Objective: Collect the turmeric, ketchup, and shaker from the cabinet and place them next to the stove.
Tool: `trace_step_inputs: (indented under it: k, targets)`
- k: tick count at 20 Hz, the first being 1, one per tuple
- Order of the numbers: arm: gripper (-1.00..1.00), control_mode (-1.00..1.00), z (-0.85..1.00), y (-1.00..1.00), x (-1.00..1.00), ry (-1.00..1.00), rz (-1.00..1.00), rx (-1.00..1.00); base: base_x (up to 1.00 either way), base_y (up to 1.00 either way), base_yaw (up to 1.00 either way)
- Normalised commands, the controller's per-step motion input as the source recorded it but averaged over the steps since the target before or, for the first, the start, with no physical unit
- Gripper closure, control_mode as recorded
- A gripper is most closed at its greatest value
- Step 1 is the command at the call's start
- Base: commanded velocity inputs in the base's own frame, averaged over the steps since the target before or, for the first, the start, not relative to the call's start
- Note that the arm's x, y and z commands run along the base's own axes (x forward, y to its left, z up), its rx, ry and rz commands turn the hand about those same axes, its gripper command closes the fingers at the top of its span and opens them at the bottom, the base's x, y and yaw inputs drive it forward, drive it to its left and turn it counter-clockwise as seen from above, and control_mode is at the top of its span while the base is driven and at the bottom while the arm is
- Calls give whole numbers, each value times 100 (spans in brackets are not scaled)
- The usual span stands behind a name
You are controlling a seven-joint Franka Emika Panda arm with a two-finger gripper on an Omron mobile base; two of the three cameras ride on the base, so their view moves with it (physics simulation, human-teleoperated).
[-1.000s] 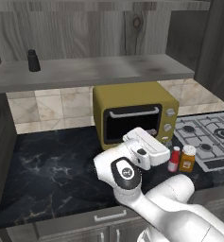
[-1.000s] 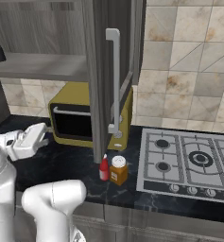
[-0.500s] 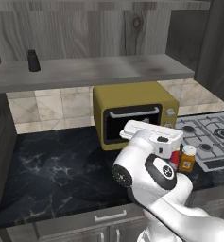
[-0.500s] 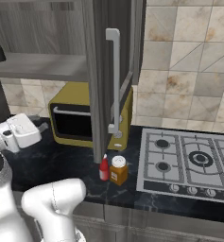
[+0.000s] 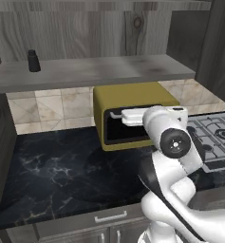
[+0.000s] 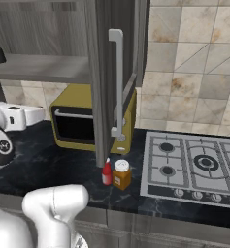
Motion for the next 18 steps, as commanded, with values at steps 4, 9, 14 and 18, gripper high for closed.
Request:
trace_step_inputs:
  k: [4, 9, 14, 18]
  targets:
    - [-100, -100, 33, 50, 16, 25, 52, 20, 0, 0, 0]
    - [-100, -100, 14, 71, 36, 20, 43, 18, 0, 0, 0]
    - [-100, -100, 8, 80, 30, 18, 37, 13, 0, 0, 0]
    - [-100, -100, 14, 85, 8, 7, 26, -2, 0, 0, 0]
